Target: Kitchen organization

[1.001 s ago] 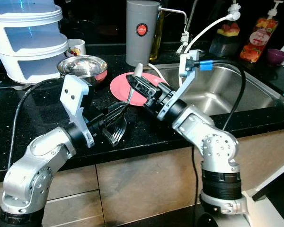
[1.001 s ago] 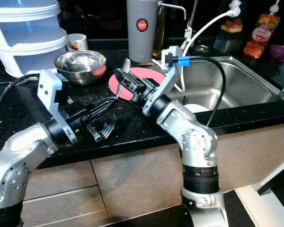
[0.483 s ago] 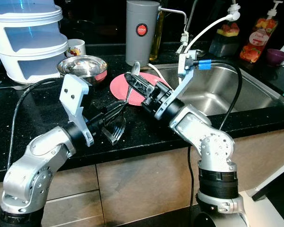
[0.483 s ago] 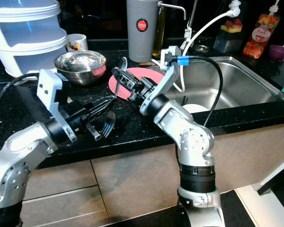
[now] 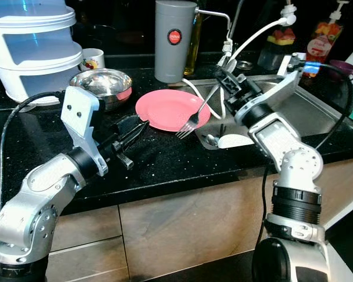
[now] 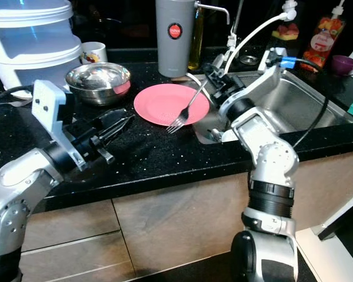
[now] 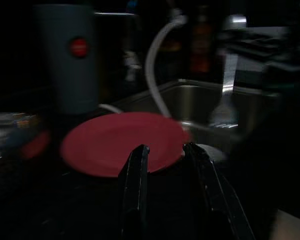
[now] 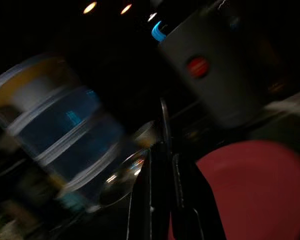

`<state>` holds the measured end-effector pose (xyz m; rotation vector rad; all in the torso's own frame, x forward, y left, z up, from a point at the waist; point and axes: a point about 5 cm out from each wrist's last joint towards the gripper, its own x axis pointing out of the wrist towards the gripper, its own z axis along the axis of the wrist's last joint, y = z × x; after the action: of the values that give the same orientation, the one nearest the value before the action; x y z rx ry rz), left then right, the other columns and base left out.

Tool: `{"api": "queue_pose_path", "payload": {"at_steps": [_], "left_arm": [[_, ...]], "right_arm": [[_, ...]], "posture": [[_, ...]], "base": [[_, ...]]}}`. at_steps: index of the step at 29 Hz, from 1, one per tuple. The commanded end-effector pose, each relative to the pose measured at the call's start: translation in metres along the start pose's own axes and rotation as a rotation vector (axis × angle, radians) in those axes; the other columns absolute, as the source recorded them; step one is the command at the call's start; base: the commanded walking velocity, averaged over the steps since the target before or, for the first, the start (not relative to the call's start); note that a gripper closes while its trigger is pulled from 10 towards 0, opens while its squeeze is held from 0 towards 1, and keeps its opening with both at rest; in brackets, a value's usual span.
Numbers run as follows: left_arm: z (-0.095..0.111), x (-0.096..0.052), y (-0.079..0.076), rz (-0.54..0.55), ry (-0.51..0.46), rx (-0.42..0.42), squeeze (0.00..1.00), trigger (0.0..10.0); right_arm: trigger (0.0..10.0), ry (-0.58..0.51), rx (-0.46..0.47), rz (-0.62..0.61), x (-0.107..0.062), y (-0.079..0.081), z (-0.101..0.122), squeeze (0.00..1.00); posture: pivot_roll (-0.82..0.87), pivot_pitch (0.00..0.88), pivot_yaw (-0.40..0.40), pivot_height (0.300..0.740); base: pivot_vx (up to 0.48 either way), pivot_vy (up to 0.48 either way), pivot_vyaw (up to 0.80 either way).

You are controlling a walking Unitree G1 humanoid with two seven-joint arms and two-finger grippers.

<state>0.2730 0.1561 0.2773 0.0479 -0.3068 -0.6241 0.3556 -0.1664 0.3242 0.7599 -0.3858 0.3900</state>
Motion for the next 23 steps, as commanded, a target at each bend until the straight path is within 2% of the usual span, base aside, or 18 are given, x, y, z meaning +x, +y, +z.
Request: {"api": "queue_pose_path", "payload": {"at_steps": [1, 2, 3, 4, 5, 7, 8, 10, 12, 14, 20, 23], "left_arm": [[-0.003, -0.001, 0.011, 0.081, 0.020, 0.040, 0.00, 10.0], [-0.008, -0.003, 0.027, 0.224, 0.085, 0.071, 0.00, 10.0], [-0.010, -0.004, 0.033, 0.275, 0.104, 0.092, 0.00, 10.0], [-0.009, -0.004, 0.037, 0.311, 0.107, 0.104, 0.00, 10.0], [-0.008, -0.004, 0.039, 0.332, 0.098, 0.115, 0.00, 10.0], [-0.007, -0.002, 0.040, 0.359, 0.104, 0.134, 0.00, 10.0], [-0.007, -0.002, 0.040, 0.359, 0.104, 0.134, 0.00, 10.0], [-0.007, -0.001, 0.042, 0.392, 0.121, 0.154, 0.00, 10.0], [-0.007, 0.001, 0.042, 0.406, 0.120, 0.162, 0.00, 10.0], [-0.009, 0.004, 0.042, 0.459, 0.136, 0.164, 0.00, 10.0], [-0.009, 0.009, 0.039, 0.476, 0.103, 0.120, 0.00, 10.0], [-0.008, 0.011, 0.039, 0.474, 0.109, 0.144, 0.00, 10.0]], "right_arm": [[0.0, -0.075, -0.082, -0.033, 0.002, -0.002, 0.013, 0.00], [0.6, -0.150, -0.235, -0.082, 0.002, -0.005, 0.023, 0.00], [3.8, -0.174, -0.319, -0.099, 0.002, -0.006, 0.025, 0.00], [10.0, -0.189, -0.409, -0.114, 0.002, -0.006, 0.025, 0.00], [10.0, -0.189, -0.494, -0.132, 0.002, -0.006, 0.023, 0.00], [10.0, -0.177, -0.593, -0.152, 0.003, -0.007, 0.016, 0.00], [10.0, -0.177, -0.593, -0.152, 0.003, -0.007, 0.016, 0.00], [10.0, -0.150, -0.652, -0.159, 0.005, -0.008, 0.009, 0.00], [10.0, -0.136, -0.672, -0.157, 0.005, -0.008, 0.005, 0.00], [10.0, -0.089, -0.657, -0.162, 0.006, -0.012, -0.009, 0.00], [10.0, -0.034, -0.634, -0.148, 0.004, -0.014, -0.030, 0.00], [10.0, -0.010, -0.625, -0.136, 0.003, -0.013, -0.037, 0.00]], "posture": [[-0.01, 0.058, -0.025, 0.740], [-0.01, 0.059, -0.025, 0.740], [-0.01, 0.059, -0.025, 0.740], [-0.01, 0.058, -0.024, 0.740], [-0.01, 0.058, -0.024, 0.740], [-0.01, 0.057, -0.025, 0.740], [-0.01, 0.057, -0.025, 0.740], [-0.01, 0.057, -0.025, 0.740], [-0.01, 0.057, -0.025, 0.740], [0.00, 0.056, -0.027, 0.740], [0.00, 0.058, -0.027, 0.740], [0.00, 0.059, -0.030, 0.740]], "base": [[0.000, 0.000, 0.00], [0.000, 0.000, 0.00], [0.000, 0.000, 0.00], [0.000, 0.000, 0.00], [0.000, 0.000, 0.00], [0.000, 0.000, 0.00], [0.000, 0.000, 0.00], [0.000, 0.000, 0.00], [0.000, 0.000, 0.00], [0.000, 0.000, 0.00], [0.000, 0.000, 0.00], [0.000, 0.000, 0.00]]}}
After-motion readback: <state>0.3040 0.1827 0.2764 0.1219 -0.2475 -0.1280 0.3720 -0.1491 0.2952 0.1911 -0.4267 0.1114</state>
